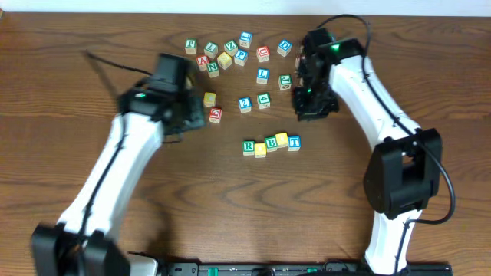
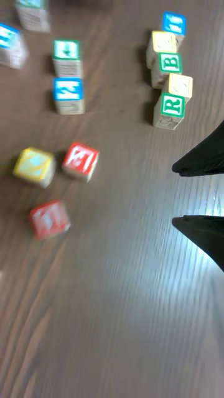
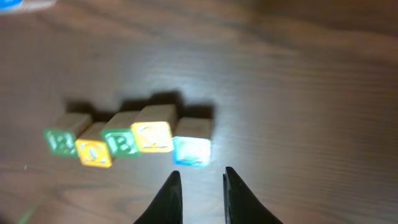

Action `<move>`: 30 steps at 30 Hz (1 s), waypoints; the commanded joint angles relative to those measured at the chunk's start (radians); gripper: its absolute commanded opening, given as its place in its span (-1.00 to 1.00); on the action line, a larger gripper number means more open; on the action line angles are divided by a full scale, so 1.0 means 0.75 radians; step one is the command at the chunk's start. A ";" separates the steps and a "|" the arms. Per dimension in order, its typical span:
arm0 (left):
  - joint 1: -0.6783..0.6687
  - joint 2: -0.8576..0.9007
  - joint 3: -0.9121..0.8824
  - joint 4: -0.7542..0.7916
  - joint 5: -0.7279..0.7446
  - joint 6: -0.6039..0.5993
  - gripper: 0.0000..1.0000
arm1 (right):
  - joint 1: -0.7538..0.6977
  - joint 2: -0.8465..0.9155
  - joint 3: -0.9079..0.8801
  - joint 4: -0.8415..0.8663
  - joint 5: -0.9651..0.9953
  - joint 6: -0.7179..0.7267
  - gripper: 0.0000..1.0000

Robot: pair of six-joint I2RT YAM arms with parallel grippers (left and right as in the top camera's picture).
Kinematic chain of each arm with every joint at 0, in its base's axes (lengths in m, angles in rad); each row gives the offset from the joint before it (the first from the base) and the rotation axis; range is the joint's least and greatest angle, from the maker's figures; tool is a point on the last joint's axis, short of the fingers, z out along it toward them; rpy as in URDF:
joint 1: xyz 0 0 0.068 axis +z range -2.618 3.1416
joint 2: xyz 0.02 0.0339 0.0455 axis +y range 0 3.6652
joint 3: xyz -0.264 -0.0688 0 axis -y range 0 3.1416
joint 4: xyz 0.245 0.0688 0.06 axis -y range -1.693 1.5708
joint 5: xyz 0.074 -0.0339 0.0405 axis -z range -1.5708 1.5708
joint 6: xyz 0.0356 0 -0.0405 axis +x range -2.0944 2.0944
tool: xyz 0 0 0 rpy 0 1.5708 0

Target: Spell out ROBOT

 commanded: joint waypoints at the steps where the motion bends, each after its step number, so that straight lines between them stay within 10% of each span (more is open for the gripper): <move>1: 0.091 -0.093 0.031 -0.019 -0.027 0.043 -0.56 | 0.086 -0.022 0.003 -0.001 -0.015 -0.015 -0.63; 30: 0.329 -0.125 0.026 -0.054 -0.052 0.074 -0.55 | 0.517 -0.022 -0.256 0.158 0.079 0.222 -0.87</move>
